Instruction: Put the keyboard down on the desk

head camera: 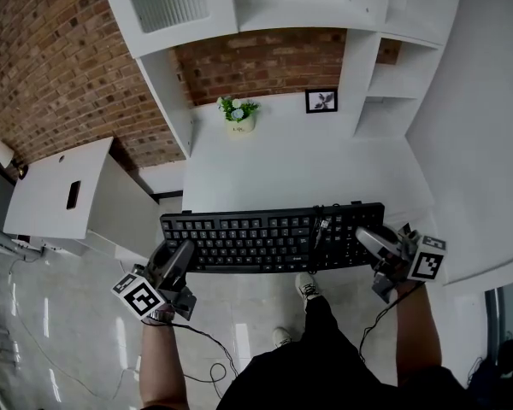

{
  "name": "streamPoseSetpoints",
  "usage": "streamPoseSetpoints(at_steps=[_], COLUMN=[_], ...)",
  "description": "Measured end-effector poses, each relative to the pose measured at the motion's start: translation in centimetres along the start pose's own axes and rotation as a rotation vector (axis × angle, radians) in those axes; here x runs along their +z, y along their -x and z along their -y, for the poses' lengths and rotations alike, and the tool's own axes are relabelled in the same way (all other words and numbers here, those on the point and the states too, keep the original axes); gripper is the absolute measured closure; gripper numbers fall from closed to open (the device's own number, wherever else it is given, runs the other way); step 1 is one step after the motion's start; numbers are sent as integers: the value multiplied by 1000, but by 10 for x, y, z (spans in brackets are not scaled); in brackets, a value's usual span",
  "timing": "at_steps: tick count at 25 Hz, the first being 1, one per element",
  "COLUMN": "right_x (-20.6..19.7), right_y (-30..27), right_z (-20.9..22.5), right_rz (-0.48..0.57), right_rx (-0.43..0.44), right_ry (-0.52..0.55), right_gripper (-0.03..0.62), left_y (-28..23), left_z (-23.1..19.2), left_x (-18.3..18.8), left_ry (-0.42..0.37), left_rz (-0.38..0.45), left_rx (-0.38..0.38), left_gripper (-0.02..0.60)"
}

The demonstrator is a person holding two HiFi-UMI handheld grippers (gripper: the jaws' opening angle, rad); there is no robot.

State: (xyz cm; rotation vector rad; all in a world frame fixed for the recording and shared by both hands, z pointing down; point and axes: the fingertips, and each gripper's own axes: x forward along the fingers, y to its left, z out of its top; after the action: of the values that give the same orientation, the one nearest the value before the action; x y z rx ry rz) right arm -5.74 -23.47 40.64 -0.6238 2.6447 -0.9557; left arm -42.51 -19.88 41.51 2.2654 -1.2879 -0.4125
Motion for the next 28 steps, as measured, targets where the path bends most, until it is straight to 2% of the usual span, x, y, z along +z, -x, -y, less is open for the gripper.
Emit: streamPoseSetpoints(at_steps=[10,16,19,25,28], right_x=[43,87,93,93,99], right_y=[-45,-73,-76,-76,-82], right_z=[71,142,153,148,164], right_rz=[-36,-66,-67,-65,-75], right_rx=[2,5,-7,-47,-53], right_ry=[-34,-58,-65,-71,-80], right_gripper=[436,436,435,434,434], left_y=[-74,-147,-162,-168,-182], left_z=[-43,-71,-78,-83,-92], left_x=[13,16,17,20,18], left_ry=[27,42,48,65,75], left_rz=[-11,-14,-22,-41,-48], left_rx=[40,74,67,48,57], left_gripper=[311,310,310,310,310])
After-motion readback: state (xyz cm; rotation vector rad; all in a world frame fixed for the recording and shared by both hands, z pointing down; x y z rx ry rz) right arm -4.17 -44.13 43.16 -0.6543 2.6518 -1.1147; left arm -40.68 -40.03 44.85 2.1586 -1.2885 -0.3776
